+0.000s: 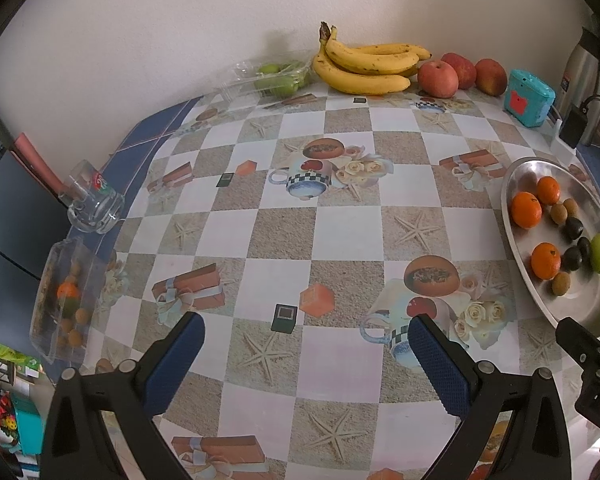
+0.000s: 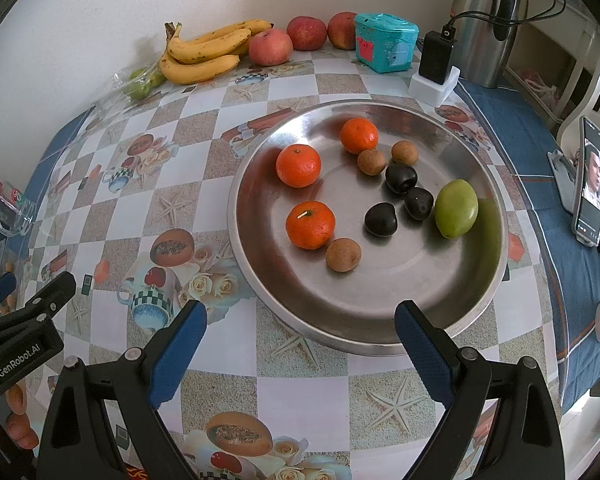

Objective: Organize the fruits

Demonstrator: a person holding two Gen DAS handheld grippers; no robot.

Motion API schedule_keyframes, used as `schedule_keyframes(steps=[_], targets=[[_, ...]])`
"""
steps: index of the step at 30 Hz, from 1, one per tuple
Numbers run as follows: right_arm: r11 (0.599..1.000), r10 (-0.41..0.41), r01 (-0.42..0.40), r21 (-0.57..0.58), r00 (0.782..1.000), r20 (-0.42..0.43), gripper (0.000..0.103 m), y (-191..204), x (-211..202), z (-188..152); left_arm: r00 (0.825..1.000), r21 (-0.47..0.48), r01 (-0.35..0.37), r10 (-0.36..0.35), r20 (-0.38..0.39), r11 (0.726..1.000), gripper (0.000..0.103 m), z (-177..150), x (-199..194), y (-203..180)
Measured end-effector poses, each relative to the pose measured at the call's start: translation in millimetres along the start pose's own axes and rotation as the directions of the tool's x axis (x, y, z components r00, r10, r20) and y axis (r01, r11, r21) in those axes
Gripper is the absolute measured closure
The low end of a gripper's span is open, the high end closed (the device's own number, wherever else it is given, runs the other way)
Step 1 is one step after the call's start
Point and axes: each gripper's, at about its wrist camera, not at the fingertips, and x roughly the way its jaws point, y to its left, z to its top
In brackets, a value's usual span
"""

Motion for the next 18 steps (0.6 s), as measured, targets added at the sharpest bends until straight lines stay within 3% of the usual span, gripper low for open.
schedule_keyframes(steps=[18], targets=[[1.0, -0.001, 0.001, 0.001, 1.0, 0.0, 0.008, 0.1, 0.4, 0.0, 1.0, -0.01, -0.015, 0.015, -0.01, 1.0, 0.0, -1.7, 1.3, 1.1]])
